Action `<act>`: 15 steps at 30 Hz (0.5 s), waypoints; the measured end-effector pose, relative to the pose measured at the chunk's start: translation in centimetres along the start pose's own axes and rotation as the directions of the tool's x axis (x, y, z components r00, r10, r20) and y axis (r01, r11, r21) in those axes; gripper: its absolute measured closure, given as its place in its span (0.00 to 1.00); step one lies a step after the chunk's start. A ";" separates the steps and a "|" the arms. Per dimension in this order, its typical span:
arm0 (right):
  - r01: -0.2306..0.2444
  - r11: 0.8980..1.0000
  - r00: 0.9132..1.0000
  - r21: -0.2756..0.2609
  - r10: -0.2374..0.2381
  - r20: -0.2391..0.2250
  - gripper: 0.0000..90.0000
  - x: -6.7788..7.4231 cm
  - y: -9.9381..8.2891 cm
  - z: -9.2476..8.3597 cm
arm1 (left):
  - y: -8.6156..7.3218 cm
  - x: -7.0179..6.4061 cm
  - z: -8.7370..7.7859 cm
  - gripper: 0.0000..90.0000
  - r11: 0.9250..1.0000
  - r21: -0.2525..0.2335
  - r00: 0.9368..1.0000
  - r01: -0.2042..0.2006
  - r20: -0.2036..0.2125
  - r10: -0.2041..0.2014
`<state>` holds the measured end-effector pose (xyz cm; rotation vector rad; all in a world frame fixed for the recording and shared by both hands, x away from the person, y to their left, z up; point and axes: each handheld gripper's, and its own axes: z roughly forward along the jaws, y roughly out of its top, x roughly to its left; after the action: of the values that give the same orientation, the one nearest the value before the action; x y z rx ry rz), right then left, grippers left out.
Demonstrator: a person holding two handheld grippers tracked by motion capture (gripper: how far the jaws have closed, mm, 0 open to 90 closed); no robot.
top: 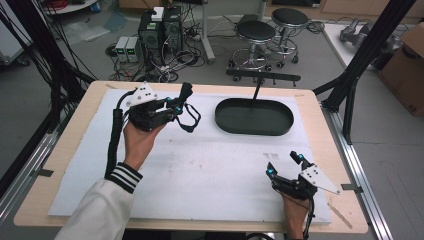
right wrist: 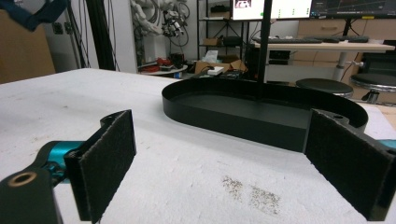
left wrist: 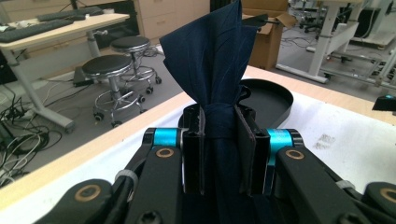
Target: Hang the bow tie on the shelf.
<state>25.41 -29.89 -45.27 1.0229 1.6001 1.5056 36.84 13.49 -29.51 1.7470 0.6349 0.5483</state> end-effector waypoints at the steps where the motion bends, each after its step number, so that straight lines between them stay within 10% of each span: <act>1: -0.001 1.000 1.000 -0.001 0.001 -0.001 0.09 0.0 0.0 0.0 | 0.0 0.0 0.0 0.83 1.000 0.000 1.000 0.000 0.000 0.000; 15: -0.007 1.000 1.000 -0.007 0.007 0.005 0.09 0.0 0.0 -0.1 | 3.4 -1.2 4.8 0.83 0.998 -0.026 0.996 -0.060 0.071 0.062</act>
<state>25.37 -29.94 -45.29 1.0286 1.5880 1.5113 39.54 8.50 -27.52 1.7603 0.5241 0.5313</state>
